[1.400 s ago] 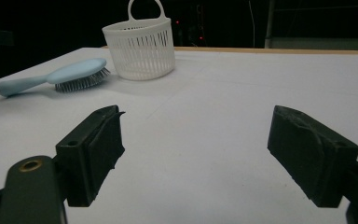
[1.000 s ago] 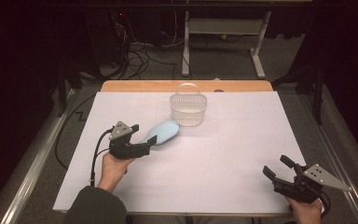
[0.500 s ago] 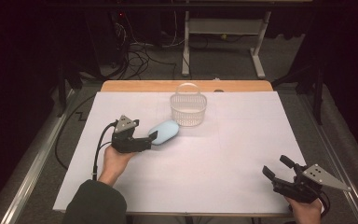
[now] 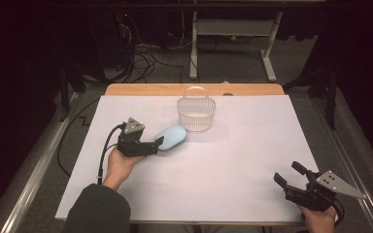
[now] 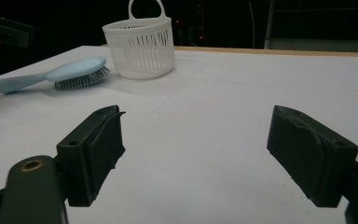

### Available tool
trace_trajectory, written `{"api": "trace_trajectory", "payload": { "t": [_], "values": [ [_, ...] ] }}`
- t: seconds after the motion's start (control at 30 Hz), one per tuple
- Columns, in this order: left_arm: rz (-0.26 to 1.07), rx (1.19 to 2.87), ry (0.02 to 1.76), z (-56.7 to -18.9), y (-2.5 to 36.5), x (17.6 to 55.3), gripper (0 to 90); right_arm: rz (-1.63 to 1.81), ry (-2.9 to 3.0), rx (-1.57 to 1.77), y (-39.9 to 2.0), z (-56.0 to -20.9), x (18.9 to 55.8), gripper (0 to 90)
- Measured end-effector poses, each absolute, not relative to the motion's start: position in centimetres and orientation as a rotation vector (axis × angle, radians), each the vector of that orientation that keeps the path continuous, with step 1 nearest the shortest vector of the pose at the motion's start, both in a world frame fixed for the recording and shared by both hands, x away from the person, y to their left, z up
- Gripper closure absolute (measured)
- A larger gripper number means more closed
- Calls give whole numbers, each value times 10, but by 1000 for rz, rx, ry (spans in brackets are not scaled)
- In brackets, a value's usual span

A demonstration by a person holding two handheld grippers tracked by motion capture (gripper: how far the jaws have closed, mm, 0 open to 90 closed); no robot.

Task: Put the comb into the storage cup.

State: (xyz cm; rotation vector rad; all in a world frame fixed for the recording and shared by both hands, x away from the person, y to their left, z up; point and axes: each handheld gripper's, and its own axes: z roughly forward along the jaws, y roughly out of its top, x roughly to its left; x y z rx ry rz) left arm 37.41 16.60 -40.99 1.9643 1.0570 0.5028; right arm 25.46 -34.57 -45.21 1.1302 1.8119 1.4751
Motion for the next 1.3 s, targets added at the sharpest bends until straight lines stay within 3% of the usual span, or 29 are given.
{"api": "trace_trajectory", "payload": {
  "t": [1.3],
  "values": [
    [339,2377,1165,-420,156,405,142,1442,1837,1124,-345,-453,254,199]
  ]
}}
